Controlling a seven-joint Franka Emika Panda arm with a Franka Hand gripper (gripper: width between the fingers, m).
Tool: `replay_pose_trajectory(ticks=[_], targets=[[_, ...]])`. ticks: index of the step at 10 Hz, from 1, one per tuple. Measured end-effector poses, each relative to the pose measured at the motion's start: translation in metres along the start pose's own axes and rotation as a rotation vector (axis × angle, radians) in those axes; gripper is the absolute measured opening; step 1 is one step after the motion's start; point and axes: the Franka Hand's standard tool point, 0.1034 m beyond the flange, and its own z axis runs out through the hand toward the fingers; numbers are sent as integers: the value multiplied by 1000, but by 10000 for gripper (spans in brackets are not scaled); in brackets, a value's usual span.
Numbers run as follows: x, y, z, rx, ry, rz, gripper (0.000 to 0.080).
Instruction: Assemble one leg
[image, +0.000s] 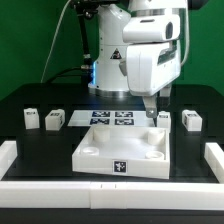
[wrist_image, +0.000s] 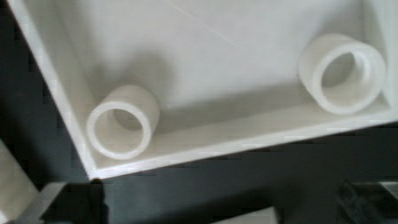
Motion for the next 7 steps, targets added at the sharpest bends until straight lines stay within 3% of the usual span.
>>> replay_pose_trajectory(ticks=[2, 3, 5, 7], targets=[[-14, -32, 18, -9, -10, -196, 650], [-19, -41, 23, 7, -21, -223, 650], [-40, -42, 35, 29, -39, -224, 650], [-43, -43, 38, 33, -41, -216, 650]])
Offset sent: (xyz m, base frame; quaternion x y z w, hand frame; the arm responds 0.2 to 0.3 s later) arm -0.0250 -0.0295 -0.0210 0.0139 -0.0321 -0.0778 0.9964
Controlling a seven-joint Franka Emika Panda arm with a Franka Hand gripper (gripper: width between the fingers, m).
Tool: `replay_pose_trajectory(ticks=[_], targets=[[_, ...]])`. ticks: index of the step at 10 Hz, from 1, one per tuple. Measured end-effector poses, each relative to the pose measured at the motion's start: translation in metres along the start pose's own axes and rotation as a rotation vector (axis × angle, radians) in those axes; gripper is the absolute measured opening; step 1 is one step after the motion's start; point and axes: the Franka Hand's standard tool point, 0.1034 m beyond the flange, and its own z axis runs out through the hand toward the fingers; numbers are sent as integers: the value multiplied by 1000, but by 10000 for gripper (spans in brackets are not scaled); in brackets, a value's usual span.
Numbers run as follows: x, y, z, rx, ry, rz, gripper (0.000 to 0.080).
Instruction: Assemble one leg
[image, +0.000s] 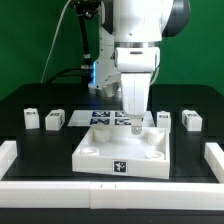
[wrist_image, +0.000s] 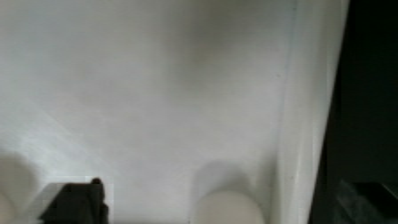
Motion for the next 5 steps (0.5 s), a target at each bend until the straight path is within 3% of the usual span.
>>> replay_pose_trajectory(ticks=[2, 4, 5], targets=[[-2, -1, 3, 0, 1, -2, 650], [-13, -13, 25, 24, 7, 19, 650], [-12, -17, 28, 29, 8, 40, 650]])
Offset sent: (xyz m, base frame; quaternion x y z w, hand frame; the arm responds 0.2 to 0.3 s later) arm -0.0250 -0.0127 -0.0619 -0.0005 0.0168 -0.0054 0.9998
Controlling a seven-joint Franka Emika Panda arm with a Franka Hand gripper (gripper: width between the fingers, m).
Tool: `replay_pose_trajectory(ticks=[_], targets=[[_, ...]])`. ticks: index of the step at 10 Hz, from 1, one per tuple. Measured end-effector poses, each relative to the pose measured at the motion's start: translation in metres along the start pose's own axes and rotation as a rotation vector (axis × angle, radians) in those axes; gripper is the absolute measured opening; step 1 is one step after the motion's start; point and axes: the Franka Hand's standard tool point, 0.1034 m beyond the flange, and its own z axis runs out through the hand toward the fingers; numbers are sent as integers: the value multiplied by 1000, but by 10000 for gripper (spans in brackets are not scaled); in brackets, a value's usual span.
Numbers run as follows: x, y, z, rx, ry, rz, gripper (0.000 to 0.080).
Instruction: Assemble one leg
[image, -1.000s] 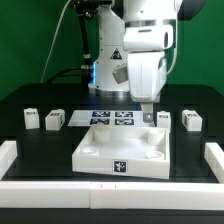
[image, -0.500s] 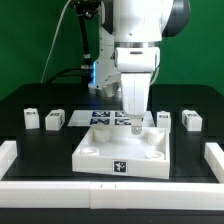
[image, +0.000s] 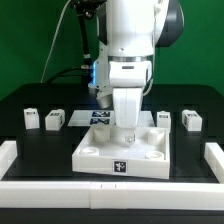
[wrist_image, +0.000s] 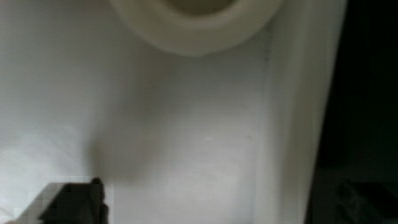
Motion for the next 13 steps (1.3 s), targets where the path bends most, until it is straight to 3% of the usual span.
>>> replay_pose_trajectory(ticks=[3, 5, 6, 8, 13], targets=[[8, -3, 1, 3, 1, 28, 650], [7, -3, 1, 3, 1, 29, 412], [7, -3, 1, 3, 1, 29, 412], [7, -3, 1, 3, 1, 29, 82], [7, -3, 1, 3, 0, 30, 57]])
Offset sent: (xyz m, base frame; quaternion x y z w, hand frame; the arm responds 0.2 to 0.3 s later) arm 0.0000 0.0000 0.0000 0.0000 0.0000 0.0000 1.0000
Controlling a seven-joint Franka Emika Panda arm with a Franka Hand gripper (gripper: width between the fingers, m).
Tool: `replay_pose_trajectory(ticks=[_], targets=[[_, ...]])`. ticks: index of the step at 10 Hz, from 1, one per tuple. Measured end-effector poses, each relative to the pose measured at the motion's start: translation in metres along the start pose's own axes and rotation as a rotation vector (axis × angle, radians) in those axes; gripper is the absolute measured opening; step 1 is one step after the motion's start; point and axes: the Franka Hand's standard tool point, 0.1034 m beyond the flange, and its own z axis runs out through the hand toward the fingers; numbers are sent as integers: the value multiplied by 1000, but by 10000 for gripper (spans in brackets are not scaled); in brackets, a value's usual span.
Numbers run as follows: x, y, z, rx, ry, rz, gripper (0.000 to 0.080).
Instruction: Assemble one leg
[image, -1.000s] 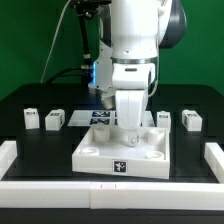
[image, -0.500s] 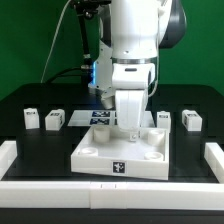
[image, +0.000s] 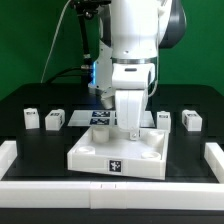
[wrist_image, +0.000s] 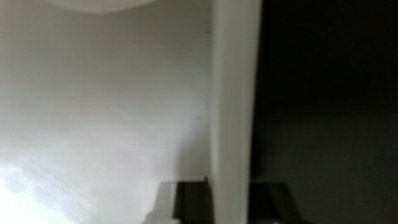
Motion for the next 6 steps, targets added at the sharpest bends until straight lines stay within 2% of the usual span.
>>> replay_pose_trajectory(ticks=[1, 2, 3, 6], targets=[[2, 0, 0, 6, -4, -11, 57], [12, 5, 0, 18, -15, -62, 57], [25, 12, 1, 14, -19, -106, 57], [47, 29, 1, 17, -30, -162, 58]])
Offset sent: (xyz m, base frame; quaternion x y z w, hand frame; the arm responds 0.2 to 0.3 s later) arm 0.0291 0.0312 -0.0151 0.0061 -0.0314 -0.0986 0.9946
